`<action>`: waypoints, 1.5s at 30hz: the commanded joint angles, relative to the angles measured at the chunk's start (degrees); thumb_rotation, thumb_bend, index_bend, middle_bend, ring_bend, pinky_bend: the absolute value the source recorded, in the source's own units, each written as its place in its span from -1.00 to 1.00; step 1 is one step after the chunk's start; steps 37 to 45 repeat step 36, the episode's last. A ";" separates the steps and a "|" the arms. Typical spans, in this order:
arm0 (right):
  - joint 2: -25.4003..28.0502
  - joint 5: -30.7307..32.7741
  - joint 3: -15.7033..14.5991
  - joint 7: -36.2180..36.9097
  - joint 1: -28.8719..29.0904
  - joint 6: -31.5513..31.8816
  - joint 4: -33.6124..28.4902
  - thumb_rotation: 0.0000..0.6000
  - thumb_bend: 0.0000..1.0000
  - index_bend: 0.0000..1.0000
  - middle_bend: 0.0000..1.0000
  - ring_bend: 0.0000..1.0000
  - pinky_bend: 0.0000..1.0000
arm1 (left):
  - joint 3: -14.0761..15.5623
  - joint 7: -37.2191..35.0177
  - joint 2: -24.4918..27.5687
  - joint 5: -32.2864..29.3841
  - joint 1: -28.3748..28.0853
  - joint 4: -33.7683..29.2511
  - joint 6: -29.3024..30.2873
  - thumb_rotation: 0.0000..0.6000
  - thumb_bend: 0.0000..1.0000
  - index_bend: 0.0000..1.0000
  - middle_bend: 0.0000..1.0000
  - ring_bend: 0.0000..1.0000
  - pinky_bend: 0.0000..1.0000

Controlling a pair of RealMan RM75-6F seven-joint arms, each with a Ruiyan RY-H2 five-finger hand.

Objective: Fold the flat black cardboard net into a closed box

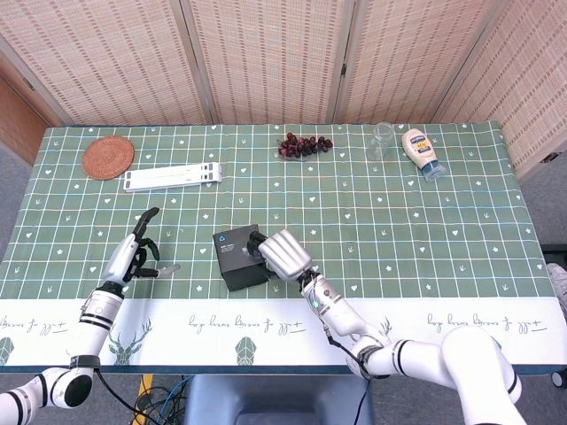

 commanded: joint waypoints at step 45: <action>41.30 -4.66 -12.59 2.91 -39.14 27.66 -31.37 1.00 -0.35 -0.21 -0.34 -0.21 0.22 | 11.32 50.36 7.47 5.18 17.98 -13.60 32.66 1.00 -0.75 -0.85 -1.00 -0.42 -0.07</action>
